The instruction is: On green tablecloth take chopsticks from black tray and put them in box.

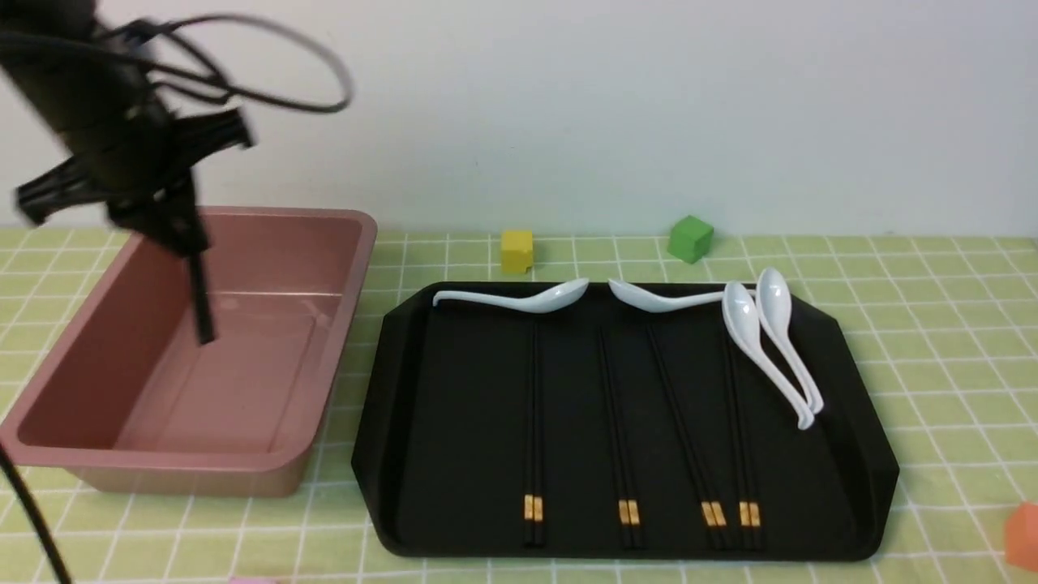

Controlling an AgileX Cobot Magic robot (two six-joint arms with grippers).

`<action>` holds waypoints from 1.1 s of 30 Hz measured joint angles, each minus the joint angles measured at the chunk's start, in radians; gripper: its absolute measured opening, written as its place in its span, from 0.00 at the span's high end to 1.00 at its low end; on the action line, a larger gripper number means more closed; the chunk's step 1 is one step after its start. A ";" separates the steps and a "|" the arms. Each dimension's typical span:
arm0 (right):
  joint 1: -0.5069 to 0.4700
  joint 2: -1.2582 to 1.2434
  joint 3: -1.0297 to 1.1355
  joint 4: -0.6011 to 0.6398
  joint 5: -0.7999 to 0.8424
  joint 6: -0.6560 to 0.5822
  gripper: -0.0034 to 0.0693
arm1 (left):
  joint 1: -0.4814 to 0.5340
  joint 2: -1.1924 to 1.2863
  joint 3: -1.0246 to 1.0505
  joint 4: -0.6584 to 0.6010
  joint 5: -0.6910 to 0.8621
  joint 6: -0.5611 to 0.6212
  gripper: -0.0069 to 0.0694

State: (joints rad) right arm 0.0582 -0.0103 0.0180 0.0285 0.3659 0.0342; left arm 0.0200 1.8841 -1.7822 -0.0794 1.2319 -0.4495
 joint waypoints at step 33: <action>0.000 0.000 0.000 0.002 0.000 0.000 0.62 | 0.051 -0.368 0.320 -0.076 -0.075 0.274 0.93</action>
State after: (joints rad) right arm 0.0582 -0.0103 0.0180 0.0305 0.3659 0.0342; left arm 0.0712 1.5161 -1.4623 -0.1549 1.1573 -0.1754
